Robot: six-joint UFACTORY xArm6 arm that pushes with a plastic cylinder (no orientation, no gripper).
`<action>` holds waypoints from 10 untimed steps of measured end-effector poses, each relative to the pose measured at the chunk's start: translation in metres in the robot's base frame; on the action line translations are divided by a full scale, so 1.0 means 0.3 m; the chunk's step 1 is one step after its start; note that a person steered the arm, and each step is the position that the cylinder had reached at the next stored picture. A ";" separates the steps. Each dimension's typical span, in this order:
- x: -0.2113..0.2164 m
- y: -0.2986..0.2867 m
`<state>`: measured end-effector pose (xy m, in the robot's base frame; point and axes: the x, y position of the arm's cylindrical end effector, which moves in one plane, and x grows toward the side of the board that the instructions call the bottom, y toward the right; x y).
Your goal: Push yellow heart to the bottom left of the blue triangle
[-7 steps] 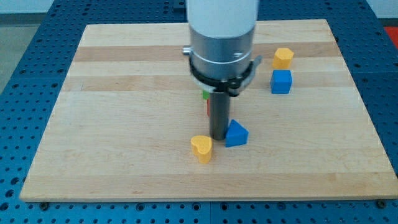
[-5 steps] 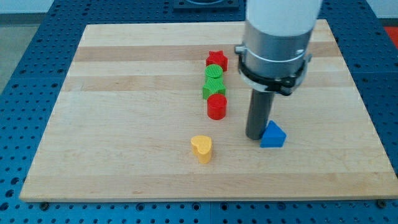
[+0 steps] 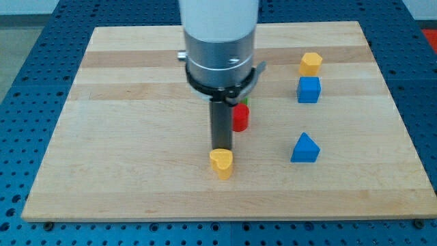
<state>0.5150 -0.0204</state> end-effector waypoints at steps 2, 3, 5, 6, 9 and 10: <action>0.000 -0.163; 0.049 -0.180; 0.197 -0.163; 0.107 -0.163; 0.107 0.009; 0.107 0.144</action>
<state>0.5471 0.0228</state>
